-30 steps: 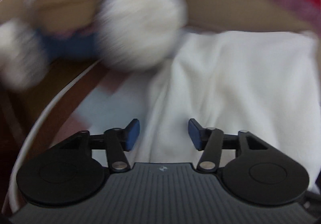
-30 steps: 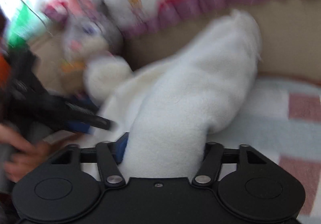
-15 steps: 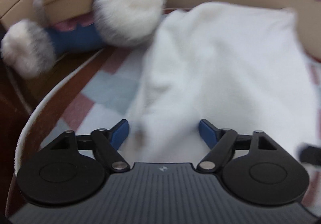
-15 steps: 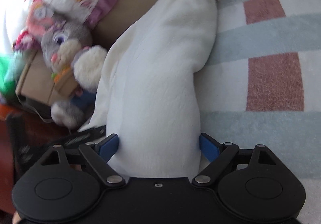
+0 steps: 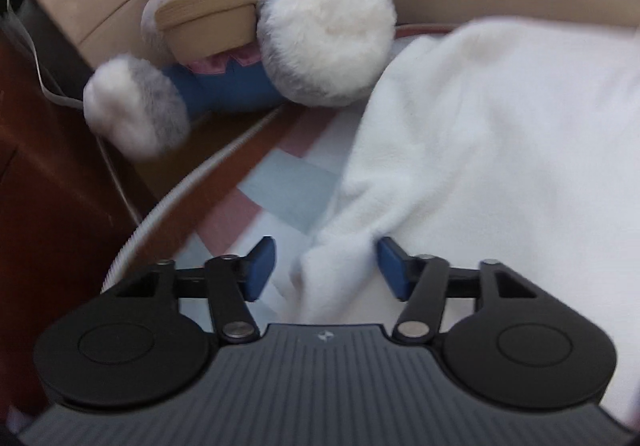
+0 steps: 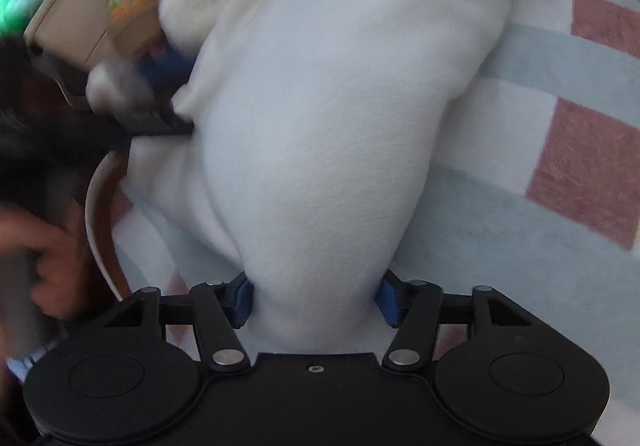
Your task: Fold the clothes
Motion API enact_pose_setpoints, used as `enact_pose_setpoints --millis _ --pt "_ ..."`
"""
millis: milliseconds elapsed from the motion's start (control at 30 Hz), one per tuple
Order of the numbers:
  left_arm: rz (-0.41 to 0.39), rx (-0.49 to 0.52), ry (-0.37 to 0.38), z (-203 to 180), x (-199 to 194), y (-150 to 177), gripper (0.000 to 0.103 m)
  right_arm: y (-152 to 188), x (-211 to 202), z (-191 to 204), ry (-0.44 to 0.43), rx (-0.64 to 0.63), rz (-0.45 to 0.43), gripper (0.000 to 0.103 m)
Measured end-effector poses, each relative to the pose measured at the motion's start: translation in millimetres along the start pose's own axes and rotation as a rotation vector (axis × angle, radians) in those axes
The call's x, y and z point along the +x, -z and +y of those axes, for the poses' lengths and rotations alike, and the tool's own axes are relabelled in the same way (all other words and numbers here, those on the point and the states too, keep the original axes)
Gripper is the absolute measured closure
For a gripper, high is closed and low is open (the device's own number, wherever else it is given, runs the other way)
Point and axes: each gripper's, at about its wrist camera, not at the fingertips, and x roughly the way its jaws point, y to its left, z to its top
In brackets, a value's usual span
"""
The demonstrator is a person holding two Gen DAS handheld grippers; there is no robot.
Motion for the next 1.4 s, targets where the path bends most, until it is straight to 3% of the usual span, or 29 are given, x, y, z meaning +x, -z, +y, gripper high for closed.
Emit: enact_pose_setpoints --millis 33,133,167,233,333,400,500,600,633,667,767,900,933,967,1000,1067,1133,1200,1300,1400 --pt "-0.046 0.024 -0.002 -3 -15 -1 0.048 -2 -4 7 0.027 -0.059 0.028 0.037" --pt "-0.182 0.117 0.006 -13 -47 -7 0.051 -3 -28 27 0.061 -0.232 0.003 0.036" --pt "-0.198 0.140 0.042 -16 -51 -10 0.061 -3 -35 33 0.072 -0.290 -0.005 0.036" --pt "-0.147 0.152 0.139 -25 -43 -18 0.077 -6 -51 42 0.082 -0.373 -0.034 0.036" --pt "-0.057 0.124 0.228 -35 -14 -27 0.079 -16 -69 19 0.031 -0.229 -0.136 0.036" --pt "-0.017 0.112 0.211 -40 12 -30 0.079 -17 -74 5 0.046 -0.158 -0.187 0.037" --pt "0.008 0.096 0.111 -38 51 -34 0.079 -19 -70 -8 0.096 -0.116 -0.300 0.037" --pt "0.060 -0.068 0.124 -19 75 -48 0.079 -22 -56 -21 0.115 -0.030 -0.440 0.037" --pt "0.068 -0.106 0.128 -16 78 -53 0.084 -24 -49 -27 0.118 0.001 -0.471 0.037" --pt "0.053 -0.091 0.108 -18 76 -57 0.086 -25 -42 -31 0.119 0.018 -0.493 0.037" --pt "-0.045 0.047 0.021 -32 61 -57 0.086 -23 -32 -36 0.142 0.016 -0.529 0.037" --pt "-0.110 0.063 0.104 -28 35 -41 0.086 -23 -41 -36 0.297 -0.016 -0.564 0.039" --pt "-0.110 0.035 0.128 -24 30 -35 0.086 -22 -43 -34 0.350 -0.026 -0.580 0.044" --pt "-0.109 0.002 0.152 -20 26 -29 0.086 -21 -46 -29 0.415 -0.046 -0.605 0.055" --pt "-0.087 -0.019 0.150 -18 27 -26 0.086 -20 -50 -23 0.454 -0.073 -0.632 0.056" --pt "-0.023 -0.050 0.121 -16 36 -22 0.088 -17 -60 -10 0.410 -0.146 -0.687 0.056" --pt "0.009 -0.095 0.122 -9 43 -15 0.088 -13 -66 0 0.271 -0.177 -0.692 0.056" --pt "0.003 -0.110 0.114 -4 43 -9 0.088 -7 -62 10 0.195 -0.178 -0.629 0.054" --pt "-0.024 -0.090 0.085 -3 41 -5 0.088 19 -42 25 0.193 -0.147 -0.457 0.052" --pt "-0.060 -0.094 0.072 -2 40 1 0.088 33 -37 55 0.303 -0.311 -0.433 0.052"
